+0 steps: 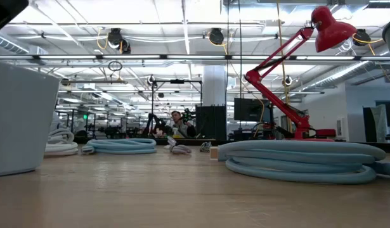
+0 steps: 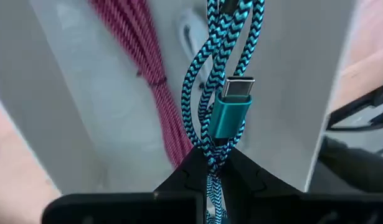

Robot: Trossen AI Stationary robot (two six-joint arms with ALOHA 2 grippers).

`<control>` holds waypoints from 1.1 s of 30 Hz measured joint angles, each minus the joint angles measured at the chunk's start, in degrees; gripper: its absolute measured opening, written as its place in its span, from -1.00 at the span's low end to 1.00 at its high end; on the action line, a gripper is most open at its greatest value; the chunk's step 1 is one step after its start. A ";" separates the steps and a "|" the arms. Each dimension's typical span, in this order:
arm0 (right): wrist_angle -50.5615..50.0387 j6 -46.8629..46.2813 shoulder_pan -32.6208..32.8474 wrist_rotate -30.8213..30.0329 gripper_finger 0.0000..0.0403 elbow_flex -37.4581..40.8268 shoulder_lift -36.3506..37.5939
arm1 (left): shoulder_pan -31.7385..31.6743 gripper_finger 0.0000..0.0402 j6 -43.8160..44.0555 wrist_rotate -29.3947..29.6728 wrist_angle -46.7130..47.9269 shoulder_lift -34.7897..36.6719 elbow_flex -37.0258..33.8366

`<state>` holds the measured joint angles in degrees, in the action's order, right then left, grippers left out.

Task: Pick & Place USB Port
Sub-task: Put the blue patterned charger cable into the gray bin, then put the bottom light blue display cable into the blue bin

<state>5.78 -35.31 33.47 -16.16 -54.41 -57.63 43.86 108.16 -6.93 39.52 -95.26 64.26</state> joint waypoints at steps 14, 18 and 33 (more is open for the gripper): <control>-1.79 -0.02 0.00 0.11 -0.18 0.00 0.00 | -0.50 -0.14 0.65 0.02 -0.48 0.63 -0.19; -3.66 -0.73 -0.01 0.10 -0.18 0.00 0.00 | -1.13 -0.11 1.16 1.73 -0.25 2.97 -0.19; -25.08 -5.97 -14.33 2.35 -0.17 0.00 -1.92 | -1.00 -0.23 -11.94 52.76 -11.27 23.24 -0.08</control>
<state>-19.30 -41.28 19.15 -13.81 -54.41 -59.55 42.85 96.22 45.83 28.25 -72.02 64.18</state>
